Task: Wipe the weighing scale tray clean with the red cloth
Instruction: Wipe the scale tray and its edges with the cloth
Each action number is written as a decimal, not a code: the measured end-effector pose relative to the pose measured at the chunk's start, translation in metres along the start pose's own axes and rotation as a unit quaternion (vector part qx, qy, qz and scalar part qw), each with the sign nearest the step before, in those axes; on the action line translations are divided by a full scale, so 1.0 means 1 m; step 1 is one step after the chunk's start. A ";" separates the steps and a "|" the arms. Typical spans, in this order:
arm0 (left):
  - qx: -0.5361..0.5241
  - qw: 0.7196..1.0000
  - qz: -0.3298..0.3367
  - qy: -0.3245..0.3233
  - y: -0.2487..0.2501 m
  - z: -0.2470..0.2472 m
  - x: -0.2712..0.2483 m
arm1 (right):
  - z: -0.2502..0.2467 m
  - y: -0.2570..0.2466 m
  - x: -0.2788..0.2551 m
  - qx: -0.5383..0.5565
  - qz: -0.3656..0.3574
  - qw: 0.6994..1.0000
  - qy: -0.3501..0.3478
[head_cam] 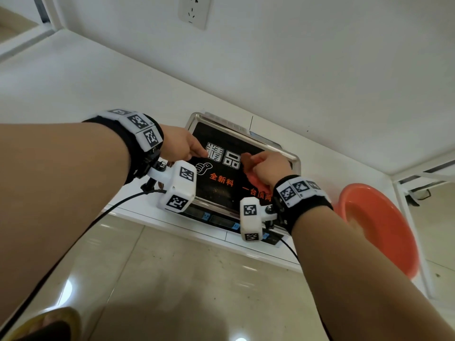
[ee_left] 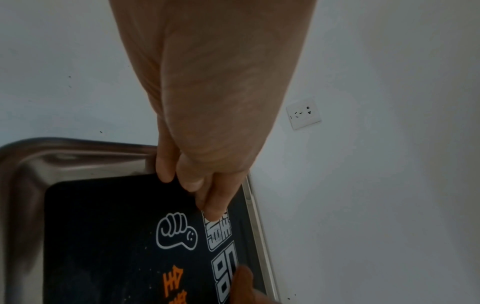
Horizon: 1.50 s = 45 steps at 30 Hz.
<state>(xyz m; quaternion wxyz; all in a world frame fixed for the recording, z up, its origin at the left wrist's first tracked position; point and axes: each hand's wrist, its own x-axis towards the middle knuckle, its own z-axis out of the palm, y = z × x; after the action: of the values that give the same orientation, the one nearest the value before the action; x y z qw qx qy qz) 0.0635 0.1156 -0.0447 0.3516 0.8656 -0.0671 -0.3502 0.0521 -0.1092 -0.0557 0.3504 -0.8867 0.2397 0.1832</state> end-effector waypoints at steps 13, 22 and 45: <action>-0.002 1.000 -0.012 -0.023 0.004 -0.005 0.002 | -0.034 0.011 -0.012 -0.070 -0.071 0.994 -0.045; 0.038 0.999 -0.003 -0.028 0.007 0.001 0.010 | 0.003 0.016 -0.014 -0.190 -0.080 0.973 -0.103; 0.114 0.993 -0.011 0.002 0.015 0.006 0.002 | -0.018 0.012 -0.006 -0.077 -0.025 0.996 0.034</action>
<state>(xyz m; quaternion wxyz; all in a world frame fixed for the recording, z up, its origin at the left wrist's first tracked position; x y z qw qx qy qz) 0.0635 0.1006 -0.0394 0.2475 0.9013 -0.0964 -0.3423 0.0439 -0.1275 -0.0469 0.2772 -0.9223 0.2146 0.1625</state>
